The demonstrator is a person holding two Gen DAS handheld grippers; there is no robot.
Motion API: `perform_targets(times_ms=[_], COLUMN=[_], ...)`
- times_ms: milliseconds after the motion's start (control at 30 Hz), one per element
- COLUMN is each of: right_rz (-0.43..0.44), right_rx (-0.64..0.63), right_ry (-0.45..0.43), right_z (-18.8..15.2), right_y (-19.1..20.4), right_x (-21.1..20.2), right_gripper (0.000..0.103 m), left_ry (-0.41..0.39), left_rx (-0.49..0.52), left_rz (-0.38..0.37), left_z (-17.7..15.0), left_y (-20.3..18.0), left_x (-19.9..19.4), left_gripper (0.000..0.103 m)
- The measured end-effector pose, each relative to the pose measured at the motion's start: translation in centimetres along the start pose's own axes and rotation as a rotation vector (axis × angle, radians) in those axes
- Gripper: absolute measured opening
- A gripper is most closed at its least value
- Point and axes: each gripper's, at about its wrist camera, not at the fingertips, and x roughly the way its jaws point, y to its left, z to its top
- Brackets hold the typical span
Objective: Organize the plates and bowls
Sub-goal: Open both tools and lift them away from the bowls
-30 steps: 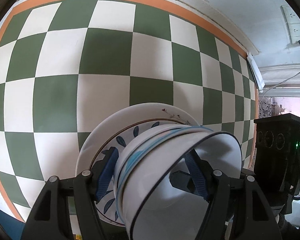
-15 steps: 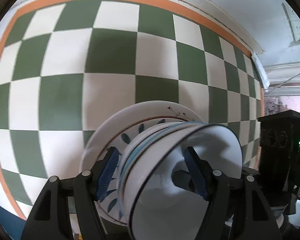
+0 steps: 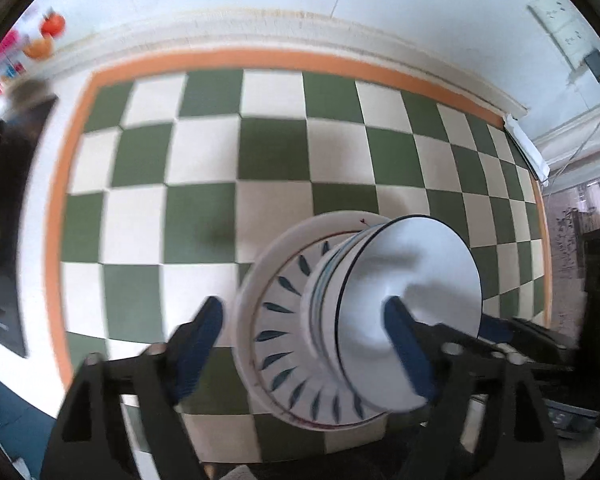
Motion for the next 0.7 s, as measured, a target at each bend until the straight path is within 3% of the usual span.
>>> perform_targets(times_ms=[67,100,167,333,433,700], right_rz=[-0.045,-0.067,-0.104,-0.224,-0.288,-0.325], right_rx=[-0.018,-0.028,-0.041,-0.060,-0.074,-0.124], right_ry=[-0.042,-0.070,-0.126,-0.276,-0.357,-0.488], right_z=[-0.8,-1.3,-2.5,-5.4,-7.2,-12.2], right_y=[0.9,1.5,2.6,5.2,6.7,9.1], right_x=[-1.5,-2.5,-4.3,-8.7,-11.1,-16.8], right_gripper=[0.065,0.076,0.088,0.094,0.097,0.100], left_ry=[-0.050,-0.071,-0.122,-0.238,-0.283,-0.386], left_rx=[0.012,0.016,0.027,0.048,0.073,0.099], left_rz=[0.022,0.032,0.065,0.137,0.144,0.138], left_z=[-0.7,-1.0,-1.6,-3.7,-5.1,-9.8], left_y=[0.0,0.0,-0.1,-0.3,-0.9,-3.5], left_x=[-1.5,-2.1,-3.6,-7.3,-9.2,-14.1], left_gripper=[0.092,0.095,0.100,0.103,0.103,0.103])
